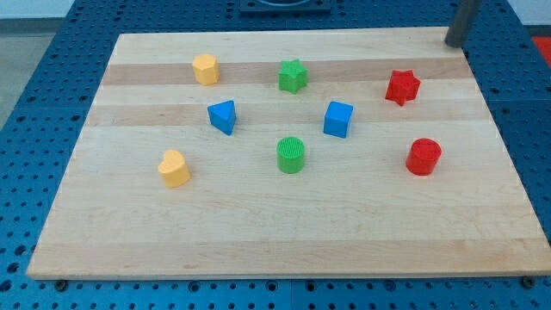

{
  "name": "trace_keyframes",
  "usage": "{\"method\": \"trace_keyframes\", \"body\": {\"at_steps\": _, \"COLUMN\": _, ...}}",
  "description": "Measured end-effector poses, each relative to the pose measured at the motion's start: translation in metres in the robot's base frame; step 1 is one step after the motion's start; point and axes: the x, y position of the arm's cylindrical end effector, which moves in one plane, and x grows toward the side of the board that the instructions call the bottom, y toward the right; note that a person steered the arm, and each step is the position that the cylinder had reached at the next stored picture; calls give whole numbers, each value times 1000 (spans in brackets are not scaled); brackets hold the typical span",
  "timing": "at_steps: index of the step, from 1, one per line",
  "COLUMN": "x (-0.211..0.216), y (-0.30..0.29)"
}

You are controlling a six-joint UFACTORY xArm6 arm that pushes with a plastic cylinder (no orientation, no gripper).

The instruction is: Move your arm to the left

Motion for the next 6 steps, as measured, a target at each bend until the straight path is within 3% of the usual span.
{"method": "trace_keyframes", "body": {"at_steps": 1, "x": 0, "y": 0}}
{"method": "trace_keyframes", "body": {"at_steps": 4, "x": 3, "y": -130}}
{"method": "trace_keyframes", "body": {"at_steps": 5, "x": 2, "y": -138}}
{"method": "trace_keyframes", "body": {"at_steps": 6, "x": -15, "y": -210}}
